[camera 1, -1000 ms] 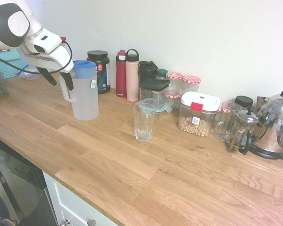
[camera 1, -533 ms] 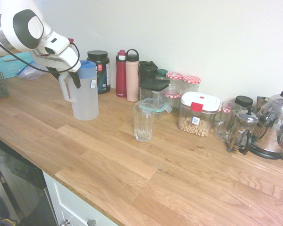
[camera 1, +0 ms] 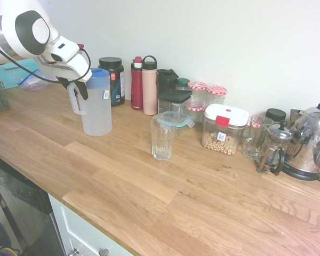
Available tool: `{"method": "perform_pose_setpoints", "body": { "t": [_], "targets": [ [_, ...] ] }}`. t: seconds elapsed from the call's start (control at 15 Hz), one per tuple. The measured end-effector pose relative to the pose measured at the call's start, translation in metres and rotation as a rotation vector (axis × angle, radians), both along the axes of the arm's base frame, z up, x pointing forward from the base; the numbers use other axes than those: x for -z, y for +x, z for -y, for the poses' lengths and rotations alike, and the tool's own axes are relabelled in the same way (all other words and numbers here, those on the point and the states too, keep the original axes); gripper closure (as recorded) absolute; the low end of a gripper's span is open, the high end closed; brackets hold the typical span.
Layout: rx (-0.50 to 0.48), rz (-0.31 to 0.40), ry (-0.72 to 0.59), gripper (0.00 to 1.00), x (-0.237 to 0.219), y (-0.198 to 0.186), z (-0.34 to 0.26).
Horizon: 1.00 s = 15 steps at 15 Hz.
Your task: Pour me some water
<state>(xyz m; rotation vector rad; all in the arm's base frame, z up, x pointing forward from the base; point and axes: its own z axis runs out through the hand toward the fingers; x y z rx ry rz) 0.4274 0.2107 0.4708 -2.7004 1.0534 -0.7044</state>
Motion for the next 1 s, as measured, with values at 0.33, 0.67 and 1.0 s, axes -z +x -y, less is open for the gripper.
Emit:
{"method": "perform_pose_setpoints", "body": {
  "t": [0.33,0.67,1.0],
  "targets": [
    [0.000,-0.004,-0.005,1.00,-0.0001,-0.0008,0.0000],
    [0.002,-0.002,-0.012,1.00,0.0000,-0.0002,0.0018],
    [-0.009,-0.014,-0.024,1.00,-0.0019,-0.0093,-0.0045]
  ]
}}
